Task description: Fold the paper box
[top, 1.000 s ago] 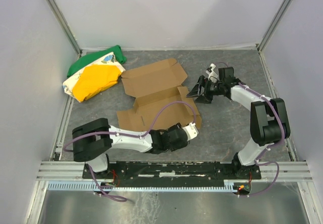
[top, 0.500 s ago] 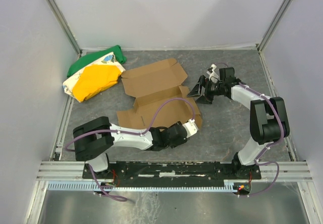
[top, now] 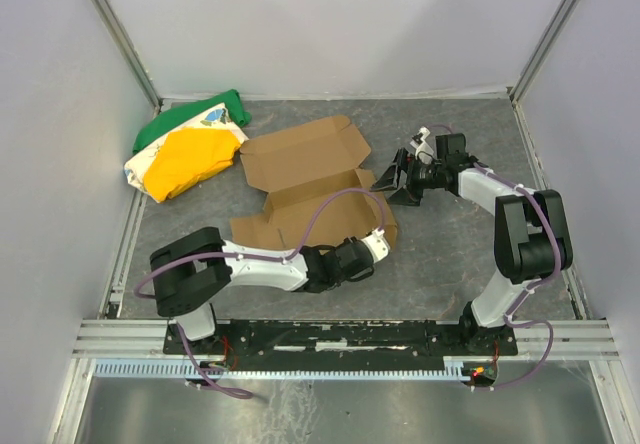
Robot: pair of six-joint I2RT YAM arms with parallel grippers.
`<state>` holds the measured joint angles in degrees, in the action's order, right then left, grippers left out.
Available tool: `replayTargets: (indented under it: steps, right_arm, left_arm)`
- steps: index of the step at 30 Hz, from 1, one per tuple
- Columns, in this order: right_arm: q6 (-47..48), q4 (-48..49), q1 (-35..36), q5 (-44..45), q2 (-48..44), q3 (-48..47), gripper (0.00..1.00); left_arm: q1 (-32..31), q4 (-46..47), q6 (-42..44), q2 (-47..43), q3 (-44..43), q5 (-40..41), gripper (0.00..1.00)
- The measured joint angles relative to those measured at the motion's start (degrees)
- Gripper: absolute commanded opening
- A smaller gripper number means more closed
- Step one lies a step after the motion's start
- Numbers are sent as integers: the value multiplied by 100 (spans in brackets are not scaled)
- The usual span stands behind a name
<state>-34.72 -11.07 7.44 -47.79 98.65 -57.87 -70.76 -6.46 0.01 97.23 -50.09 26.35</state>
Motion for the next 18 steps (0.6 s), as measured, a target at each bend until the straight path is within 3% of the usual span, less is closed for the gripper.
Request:
replayTargets:
  steps: [2, 12, 18]
  right_arm:
    - [0, 15, -7, -13, 0, 0, 89]
    - [-313, 501, -59, -295, 101, 13, 90]
    - [-446, 693, -70, -431, 153, 28, 96]
  left_arm:
    - [63, -70, 13, 0, 0, -103, 20]
    - [389, 57, -2, -542, 393, -743, 18]
    - [595, 245, -186, -767, 645, -1163, 18]
